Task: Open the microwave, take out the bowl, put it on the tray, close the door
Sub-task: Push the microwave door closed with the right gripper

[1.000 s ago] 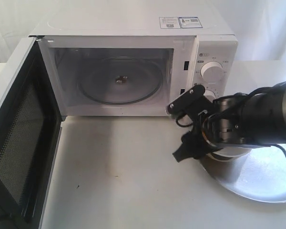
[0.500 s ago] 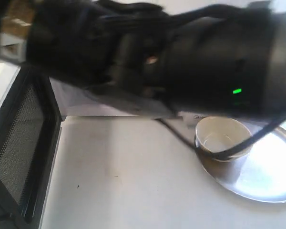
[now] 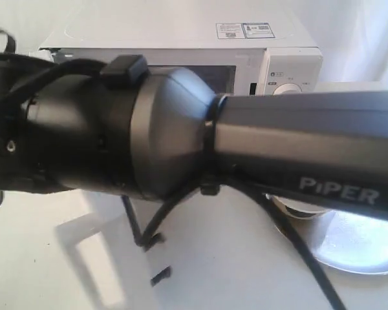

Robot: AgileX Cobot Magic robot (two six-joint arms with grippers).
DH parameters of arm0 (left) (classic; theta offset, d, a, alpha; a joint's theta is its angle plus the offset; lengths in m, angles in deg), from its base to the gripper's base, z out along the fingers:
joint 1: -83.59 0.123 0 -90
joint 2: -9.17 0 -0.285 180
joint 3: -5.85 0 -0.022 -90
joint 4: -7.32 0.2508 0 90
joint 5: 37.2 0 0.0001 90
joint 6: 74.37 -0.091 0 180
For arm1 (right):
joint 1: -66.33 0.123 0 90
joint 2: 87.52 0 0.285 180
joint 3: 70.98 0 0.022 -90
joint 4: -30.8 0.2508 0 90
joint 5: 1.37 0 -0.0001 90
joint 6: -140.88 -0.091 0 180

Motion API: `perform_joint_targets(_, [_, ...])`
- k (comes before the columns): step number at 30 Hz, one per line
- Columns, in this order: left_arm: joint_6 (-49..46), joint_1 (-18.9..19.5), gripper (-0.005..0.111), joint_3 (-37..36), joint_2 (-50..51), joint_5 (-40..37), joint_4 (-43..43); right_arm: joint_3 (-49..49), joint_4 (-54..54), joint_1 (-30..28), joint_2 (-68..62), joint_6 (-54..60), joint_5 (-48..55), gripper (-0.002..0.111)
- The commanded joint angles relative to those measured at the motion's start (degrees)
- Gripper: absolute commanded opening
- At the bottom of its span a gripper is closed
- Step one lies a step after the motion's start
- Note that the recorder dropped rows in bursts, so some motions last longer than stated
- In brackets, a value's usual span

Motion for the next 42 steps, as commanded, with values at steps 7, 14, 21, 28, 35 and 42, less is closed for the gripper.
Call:
perform_joint_targets(7, [0.2,-0.3,0.000,0.1,-0.1,-0.1,-0.5,-0.2,-36.9,-6.4,1.3,-73.5,44.0,0.000])
perform_joint_targets(14, [0.2,-0.3,0.000,0.1,-0.1,-0.1,-0.5,-0.2,-31.1,-13.8,-1.9,-76.8,44.0,0.000])
perform_joint_targets(21, [0.2,-0.3,0.000,0.1,-0.1,-0.1,-0.5,-0.2,-35.5,-21.6,-7.4,-77.9,44.0,0.000])
perform_joint_targets(28, [0.2,-0.3,0.000,0.1,-0.1,-0.1,-0.5,-0.2,-40.4,-27.8,-10.5,-86.8,44.0,0.000])
perform_joint_targets(35, [0.2,-0.3,0.000,0.1,-0.1,-0.1,-0.5,-0.2,-39.9,-26.8,-8.6,-88.9,44.0,0.000])
perform_joint_targets(42, [0.2,-0.3,0.000,0.1,-0.1,-0.1,-0.5,-0.2,-35.1,-19.7,-2.5,-86.1,44.0,0.000])
